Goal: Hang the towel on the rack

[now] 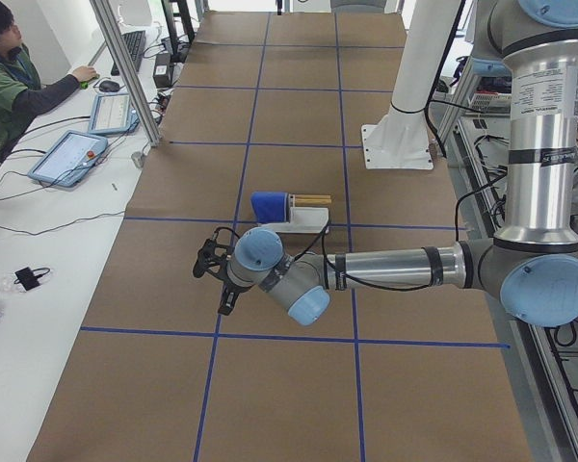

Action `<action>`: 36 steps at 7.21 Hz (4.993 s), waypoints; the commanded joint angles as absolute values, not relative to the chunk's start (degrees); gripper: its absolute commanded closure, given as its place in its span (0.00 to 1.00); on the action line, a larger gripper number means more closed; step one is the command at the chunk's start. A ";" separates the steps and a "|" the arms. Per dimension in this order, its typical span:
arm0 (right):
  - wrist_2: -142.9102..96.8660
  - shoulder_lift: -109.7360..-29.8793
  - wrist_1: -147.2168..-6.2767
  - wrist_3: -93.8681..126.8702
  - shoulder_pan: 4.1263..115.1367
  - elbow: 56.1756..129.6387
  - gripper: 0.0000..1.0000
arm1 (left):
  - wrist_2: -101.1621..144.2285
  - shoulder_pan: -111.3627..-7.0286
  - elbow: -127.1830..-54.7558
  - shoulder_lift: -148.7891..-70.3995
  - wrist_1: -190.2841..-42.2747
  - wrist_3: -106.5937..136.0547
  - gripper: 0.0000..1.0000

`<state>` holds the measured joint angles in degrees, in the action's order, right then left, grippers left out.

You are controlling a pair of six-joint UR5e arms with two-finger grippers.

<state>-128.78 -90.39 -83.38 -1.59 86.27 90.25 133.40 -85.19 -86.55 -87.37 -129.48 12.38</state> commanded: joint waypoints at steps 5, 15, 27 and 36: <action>-129.02 -91.32 -83.41 -1.67 87.36 90.26 0.00 | 128.49 -90.26 -90.33 -86.31 -97.83 -4.66 0.01; -128.85 -91.67 -83.32 -1.06 87.36 90.35 0.00 | 132.36 -91.76 -96.86 -81.65 -97.56 -4.66 0.01; -129.02 -91.76 -83.32 -1.05 87.36 90.44 0.00 | 132.36 -91.67 -96.94 -79.19 -97.47 -4.66 0.01; -128.94 -92.11 -83.32 -1.14 87.28 89.12 0.00 | 132.45 -91.67 -96.94 -78.40 -97.38 -4.66 0.01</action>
<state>-128.94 -92.11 -83.39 -1.14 87.28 89.14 132.45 -91.67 -96.94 -78.53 -97.38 -4.66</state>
